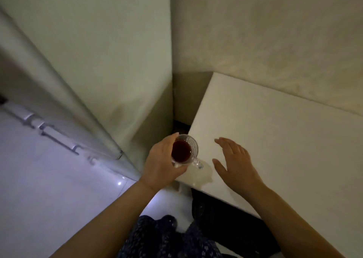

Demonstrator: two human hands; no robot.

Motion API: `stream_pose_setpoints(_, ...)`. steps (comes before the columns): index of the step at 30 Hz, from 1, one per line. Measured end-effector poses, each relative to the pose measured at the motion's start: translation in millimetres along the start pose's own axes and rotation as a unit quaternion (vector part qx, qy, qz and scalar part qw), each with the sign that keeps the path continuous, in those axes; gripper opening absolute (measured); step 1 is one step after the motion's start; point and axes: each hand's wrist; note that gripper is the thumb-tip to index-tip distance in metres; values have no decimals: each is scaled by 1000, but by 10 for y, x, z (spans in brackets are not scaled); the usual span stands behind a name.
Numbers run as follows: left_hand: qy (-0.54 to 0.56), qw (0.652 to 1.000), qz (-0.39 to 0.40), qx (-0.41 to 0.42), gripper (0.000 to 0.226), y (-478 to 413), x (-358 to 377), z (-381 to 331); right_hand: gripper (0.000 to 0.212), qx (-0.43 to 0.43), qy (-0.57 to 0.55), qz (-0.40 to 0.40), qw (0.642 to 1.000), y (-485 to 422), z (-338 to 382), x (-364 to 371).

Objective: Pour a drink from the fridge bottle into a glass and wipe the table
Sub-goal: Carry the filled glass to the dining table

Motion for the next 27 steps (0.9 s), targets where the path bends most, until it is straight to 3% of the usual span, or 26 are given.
stream_pose_setpoints(4,-13,987,-118,-105,83,794,-474,84,53,-142,32,54,988,-175,596,97)
stream_pose_setpoints(9,-29,942,-228,-245,82,2001,-963,278,55,-292,57,110,948,-222,1628,437)
stream_pose_setpoints(17,-65,815,-381,-431,86,4056,-1508,658,55,-483,98,197,848,102,3597,1394)
stream_pose_setpoints(27,-57,650,-492,-577,81,6285,-1935,1112,54,-652,139,270,694,890,6038,2697)
Point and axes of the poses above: each hand's wrist, its own y-axis away from the middle knuckle, its own x-axis out of the palm, z = x × y, and after that the axes turned 12 degrees about z, right-handed
